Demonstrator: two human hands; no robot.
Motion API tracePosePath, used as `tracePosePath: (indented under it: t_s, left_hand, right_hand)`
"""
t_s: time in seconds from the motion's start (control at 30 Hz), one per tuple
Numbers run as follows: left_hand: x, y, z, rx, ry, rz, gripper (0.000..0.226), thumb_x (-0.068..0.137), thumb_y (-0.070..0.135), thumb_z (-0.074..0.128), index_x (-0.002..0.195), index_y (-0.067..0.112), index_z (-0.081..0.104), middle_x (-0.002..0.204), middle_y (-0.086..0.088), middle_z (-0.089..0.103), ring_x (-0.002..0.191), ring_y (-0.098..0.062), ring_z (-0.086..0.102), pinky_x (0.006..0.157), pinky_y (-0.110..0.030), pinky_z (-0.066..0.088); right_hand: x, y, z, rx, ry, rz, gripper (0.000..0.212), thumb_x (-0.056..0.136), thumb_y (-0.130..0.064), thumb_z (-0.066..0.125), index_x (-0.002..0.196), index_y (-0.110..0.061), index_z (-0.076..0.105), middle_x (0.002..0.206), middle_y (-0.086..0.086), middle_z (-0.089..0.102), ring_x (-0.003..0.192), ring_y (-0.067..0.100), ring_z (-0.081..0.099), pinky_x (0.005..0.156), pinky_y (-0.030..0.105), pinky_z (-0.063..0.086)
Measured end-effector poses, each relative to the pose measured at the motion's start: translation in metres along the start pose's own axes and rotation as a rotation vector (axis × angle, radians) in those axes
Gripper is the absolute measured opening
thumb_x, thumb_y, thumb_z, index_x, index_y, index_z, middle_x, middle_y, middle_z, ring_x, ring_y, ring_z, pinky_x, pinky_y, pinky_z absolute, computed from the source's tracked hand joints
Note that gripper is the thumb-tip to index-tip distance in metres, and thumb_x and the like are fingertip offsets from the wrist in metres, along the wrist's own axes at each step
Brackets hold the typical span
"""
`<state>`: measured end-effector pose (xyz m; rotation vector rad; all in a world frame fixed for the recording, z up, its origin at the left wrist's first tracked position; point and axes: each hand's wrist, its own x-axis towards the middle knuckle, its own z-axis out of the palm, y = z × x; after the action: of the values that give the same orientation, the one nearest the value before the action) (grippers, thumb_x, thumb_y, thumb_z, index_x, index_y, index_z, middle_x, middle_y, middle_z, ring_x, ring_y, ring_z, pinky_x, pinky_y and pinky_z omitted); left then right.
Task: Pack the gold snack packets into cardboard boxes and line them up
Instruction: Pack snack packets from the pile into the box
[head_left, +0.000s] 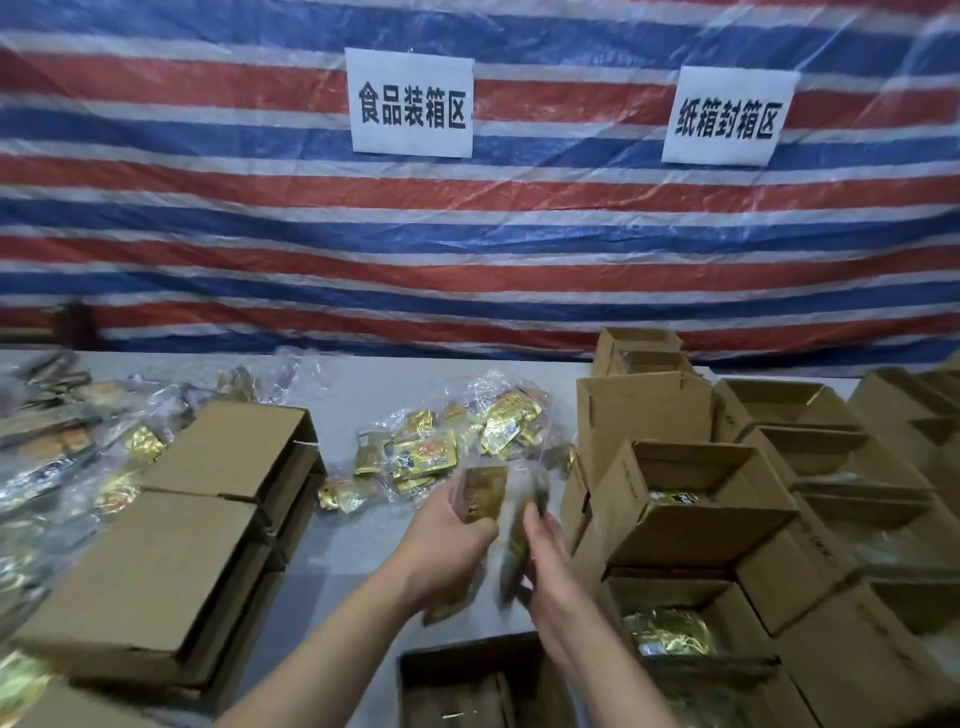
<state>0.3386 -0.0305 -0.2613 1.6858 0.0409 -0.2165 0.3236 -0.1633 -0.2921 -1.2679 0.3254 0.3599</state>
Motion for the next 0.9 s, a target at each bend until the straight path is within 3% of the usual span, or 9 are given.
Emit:
tracePosePath:
  t_s: [0.17, 0.27, 0.37, 0.5, 0.6, 0.67, 0.73, 0.83, 0.9]
  left_hand:
    - [-0.041, 0.026, 0.019, -0.128, -0.001, -0.030, 0.022, 0.091, 0.013, 0.054, 0.110, 0.023, 0.059, 0.090, -0.002, 0.071, 0.067, -0.010, 0.069, 0.056, -0.028, 0.055]
    - [-0.052, 0.030, 0.013, -0.148, 0.028, -0.098, 0.023, 0.097, 0.042, 0.049, 0.116, 0.031, 0.055, 0.106, 0.003, 0.067, 0.092, -0.014, 0.067, 0.081, -0.034, 0.057]
    - [-0.058, 0.032, 0.004, -0.145, -0.002, -0.150, 0.042, 0.096, 0.053, 0.044, 0.131, 0.029, 0.048, 0.125, -0.001, 0.061, 0.111, -0.021, 0.061, 0.098, -0.045, 0.050]
    - [-0.071, 0.045, 0.014, -0.168, 0.013, -0.100, 0.076, 0.090, 0.074, 0.028, 0.148, 0.026, 0.034, 0.151, -0.003, 0.038, 0.136, -0.022, 0.040, 0.108, -0.043, 0.039]
    - [-0.080, 0.052, 0.032, -0.303, -0.036, -0.106, 0.071, 0.091, 0.072, 0.025, 0.140, 0.028, 0.050, 0.143, -0.002, 0.048, 0.132, -0.019, 0.047, 0.110, -0.042, 0.040]
    - [-0.084, 0.054, 0.035, -0.332, -0.156, -0.119, 0.042, 0.099, 0.050, 0.034, 0.105, 0.028, 0.070, 0.108, -0.002, 0.066, 0.100, -0.012, 0.064, 0.088, -0.027, 0.051]
    - [-0.083, 0.052, 0.030, -0.260, -0.271, -0.074, 0.030, 0.099, 0.030, 0.040, 0.091, 0.020, 0.067, 0.085, 0.004, 0.069, 0.077, -0.006, 0.065, 0.067, -0.017, 0.050]
    - [-0.077, 0.036, 0.009, -0.084, -0.211, -0.053, 0.020, 0.099, 0.033, 0.048, 0.110, 0.032, 0.064, 0.104, 0.023, 0.067, 0.089, 0.013, 0.059, 0.070, -0.010, 0.043]
    - [-0.070, 0.006, -0.008, 0.114, -0.073, -0.069, 0.025, 0.097, 0.042, 0.051, 0.120, 0.037, 0.057, 0.123, 0.016, 0.059, 0.105, 0.007, 0.054, 0.082, -0.016, 0.043]
  right_hand:
    - [-0.029, -0.004, 0.021, 0.112, 0.084, 0.036, 0.049, 0.093, -0.056, 0.052, 0.129, -0.024, 0.061, 0.110, 0.004, 0.075, 0.096, 0.020, 0.073, 0.066, 0.031, 0.058]
    - [-0.052, -0.003, 0.019, 0.096, 0.056, 0.018, 0.036, 0.095, -0.055, 0.048, 0.115, -0.031, 0.065, 0.090, -0.005, 0.077, 0.080, 0.012, 0.075, 0.058, 0.027, 0.058]
    - [-0.069, -0.007, 0.009, 0.013, 0.067, -0.024, 0.035, 0.088, -0.057, 0.054, 0.105, -0.030, 0.068, 0.084, -0.009, 0.077, 0.074, 0.008, 0.073, 0.058, 0.024, 0.055]
    - [-0.086, -0.009, 0.010, 0.010, 0.000, -0.050, 0.056, 0.078, -0.050, 0.067, 0.121, -0.016, 0.062, 0.115, 0.012, 0.071, 0.090, 0.027, 0.070, 0.075, 0.038, 0.055]
    - [-0.090, -0.009, 0.012, -0.044, -0.072, -0.114, 0.053, 0.071, -0.041, 0.069, 0.121, -0.026, 0.059, 0.112, 0.000, 0.074, 0.102, 0.021, 0.070, 0.090, 0.043, 0.054]
    - [-0.090, -0.007, 0.007, 0.006, -0.084, -0.122, 0.053, 0.070, -0.031, 0.072, 0.121, -0.024, 0.060, 0.110, 0.009, 0.074, 0.103, 0.030, 0.070, 0.087, 0.049, 0.056]
    - [-0.089, -0.005, -0.004, 0.094, -0.103, -0.100, 0.056, 0.068, -0.020, 0.074, 0.122, -0.016, 0.062, 0.103, 0.020, 0.073, 0.091, 0.036, 0.071, 0.072, 0.049, 0.059]
    - [-0.084, -0.001, -0.023, 0.100, -0.128, -0.090, 0.056, 0.067, -0.017, 0.078, 0.119, -0.006, 0.062, 0.094, 0.023, 0.071, 0.081, 0.036, 0.070, 0.064, 0.047, 0.058]
    - [-0.075, 0.001, -0.033, -0.039, -0.066, -0.108, 0.060, 0.067, -0.028, 0.086, 0.120, -0.012, 0.064, 0.103, 0.017, 0.073, 0.096, 0.035, 0.069, 0.077, 0.050, 0.056]
